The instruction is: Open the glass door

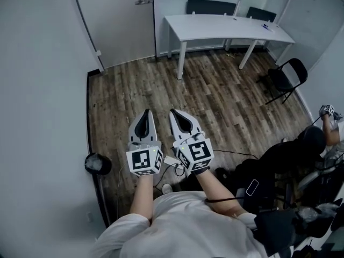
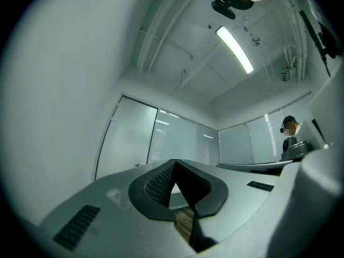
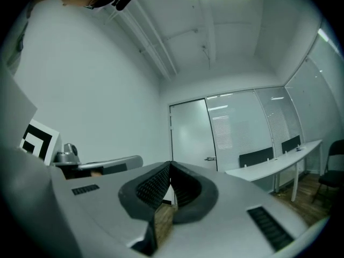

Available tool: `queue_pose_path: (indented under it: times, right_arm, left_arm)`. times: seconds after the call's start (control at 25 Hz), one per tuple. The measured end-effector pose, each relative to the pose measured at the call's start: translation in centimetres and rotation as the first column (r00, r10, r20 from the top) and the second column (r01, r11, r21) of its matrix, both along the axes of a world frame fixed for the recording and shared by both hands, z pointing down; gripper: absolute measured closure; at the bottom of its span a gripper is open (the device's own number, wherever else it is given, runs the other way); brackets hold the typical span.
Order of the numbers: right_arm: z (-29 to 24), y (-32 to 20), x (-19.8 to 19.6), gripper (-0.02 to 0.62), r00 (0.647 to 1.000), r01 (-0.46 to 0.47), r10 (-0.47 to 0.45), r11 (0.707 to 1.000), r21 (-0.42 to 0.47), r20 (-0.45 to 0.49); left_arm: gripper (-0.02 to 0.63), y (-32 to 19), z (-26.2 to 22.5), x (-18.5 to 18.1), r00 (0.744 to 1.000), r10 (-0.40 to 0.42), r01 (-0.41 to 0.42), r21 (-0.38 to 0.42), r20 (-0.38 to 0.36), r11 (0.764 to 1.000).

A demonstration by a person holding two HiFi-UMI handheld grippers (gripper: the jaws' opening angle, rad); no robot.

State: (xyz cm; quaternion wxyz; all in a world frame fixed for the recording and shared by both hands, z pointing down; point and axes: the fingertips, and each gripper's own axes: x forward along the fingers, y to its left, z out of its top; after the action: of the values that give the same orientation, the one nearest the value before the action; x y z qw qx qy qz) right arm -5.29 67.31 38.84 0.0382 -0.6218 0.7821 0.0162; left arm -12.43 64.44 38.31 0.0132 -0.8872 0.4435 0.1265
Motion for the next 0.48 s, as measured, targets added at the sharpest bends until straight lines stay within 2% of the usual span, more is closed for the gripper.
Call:
queue_pose_path:
  times: [0.12, 0.24, 0.36, 0.48]
  right_arm:
    - [0.1, -0.9, 0.3, 0.591, 0.999, 0.037, -0.037, 0.999, 0.005, -0.006]
    - [-0.9, -3.0, 3.0, 0.591, 0.998, 0.056, -0.055, 0.998, 0.035, -0.021]
    - [-1.1, -5.6, 7.2, 0.591, 0.998, 0.054, -0.053, 0.997, 0.048, -0.027]
    - [-1.0, -8.5, 11.4, 0.591, 0.999, 0.049, -0.049, 0.998, 0.043, -0.01]
  left_arm:
    - [0.603, -1.4, 0.6, 1.0, 0.999, 0.028, -0.029, -0.042, -0.026, 0.999]
    - [0.603, -4.1, 0.3, 3.1, 0.995, 0.04, -0.046, -0.068, -0.096, 0.997]
    - [0.603, -6.3, -0.2, 5.9, 0.992, 0.05, -0.054, -0.028, -0.113, 0.998]
    - [0.603, -8.6, -0.7, 9.2, 0.997, 0.026, -0.026, 0.007, -0.074, 1.0]
